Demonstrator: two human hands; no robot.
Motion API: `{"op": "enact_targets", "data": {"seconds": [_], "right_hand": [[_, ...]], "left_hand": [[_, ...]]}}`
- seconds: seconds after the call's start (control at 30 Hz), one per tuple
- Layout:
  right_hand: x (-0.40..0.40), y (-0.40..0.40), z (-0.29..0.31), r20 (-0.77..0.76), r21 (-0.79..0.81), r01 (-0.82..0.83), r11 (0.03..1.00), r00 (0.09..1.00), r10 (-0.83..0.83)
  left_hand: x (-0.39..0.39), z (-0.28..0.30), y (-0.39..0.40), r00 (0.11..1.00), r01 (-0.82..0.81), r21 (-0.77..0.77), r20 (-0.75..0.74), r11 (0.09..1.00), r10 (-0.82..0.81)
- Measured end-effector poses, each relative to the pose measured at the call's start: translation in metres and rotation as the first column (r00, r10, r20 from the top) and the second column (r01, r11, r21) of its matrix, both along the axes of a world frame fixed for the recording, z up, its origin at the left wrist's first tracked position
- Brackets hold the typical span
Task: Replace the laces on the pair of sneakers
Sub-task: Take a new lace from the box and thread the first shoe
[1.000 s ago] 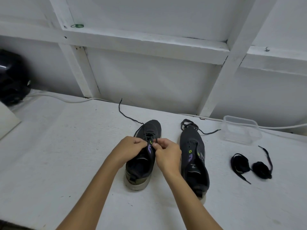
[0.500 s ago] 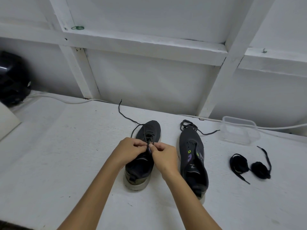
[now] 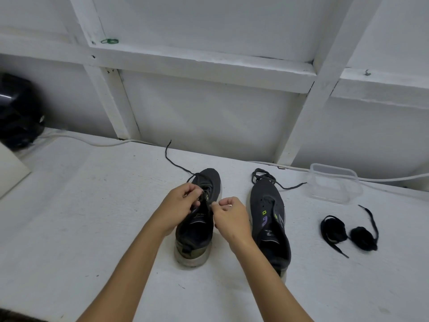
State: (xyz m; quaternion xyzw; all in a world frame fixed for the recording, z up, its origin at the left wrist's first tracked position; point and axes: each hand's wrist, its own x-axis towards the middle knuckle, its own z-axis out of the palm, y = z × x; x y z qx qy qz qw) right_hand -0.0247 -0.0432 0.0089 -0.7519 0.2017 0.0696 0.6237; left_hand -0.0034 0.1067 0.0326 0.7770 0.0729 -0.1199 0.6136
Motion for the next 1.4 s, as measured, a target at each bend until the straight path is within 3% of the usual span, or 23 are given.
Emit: {"op": "enact_targets", "data": {"seconds": [0.13,0.23,0.37,0.47,0.6,0.77,1.03,1.2,1.3,1.4], "right_hand": [[0.002,-0.002,0.003,-0.007,-0.02,-0.051,0.998,0.999,0.051],[0.002,-0.005,0.008,0.025,-0.074,-0.143,0.987,0.989,0.145],[0.012,-0.014,0.03,0.075,-0.336,-0.379,0.863,0.902,0.425],[0.026,-0.019,0.036,0.026,-0.354,-0.482,0.802,0.852,0.523],[0.038,-0.024,0.038,-0.053,-0.166,-0.492,0.855,0.87,0.49],[0.043,-0.031,0.04,-0.061,-0.058,-0.505,0.861,0.863,0.502],[0.039,-0.029,0.037,-0.019,-0.087,-0.486,0.87,0.874,0.486],[0.04,-0.024,0.046,0.132,-0.355,-0.413,0.839,0.866,0.482],[0.044,-0.027,0.067,0.305,-0.237,-0.287,0.928,0.885,0.351],[0.049,-0.034,0.081,0.325,-0.012,-0.196,0.98,0.926,0.19]], "left_hand": [[-0.003,-0.001,0.002,0.991,-0.116,-0.349,-0.101,0.93,0.086],[0.0,0.002,0.007,0.99,-0.104,-0.423,-0.13,0.9,0.054],[0.002,0.006,0.007,0.992,-0.069,-0.334,-0.12,0.94,0.03],[-0.004,0.007,0.003,0.997,-0.057,-0.246,-0.057,0.968,0.045],[-0.022,0.003,-0.005,0.988,-0.147,0.179,0.062,0.973,0.138],[-0.039,-0.011,-0.02,0.999,-0.003,0.413,0.032,0.911,-0.011],[-0.037,-0.013,-0.025,1.0,0.0,0.443,-0.002,0.896,0.001],[-0.035,-0.008,-0.03,1.0,0.019,0.47,-0.016,0.883,-0.013],[-0.035,-0.01,-0.03,1.0,0.014,0.47,-0.01,0.882,-0.01],[-0.037,-0.015,-0.028,1.0,0.015,0.483,-0.02,0.876,-0.006]]}}
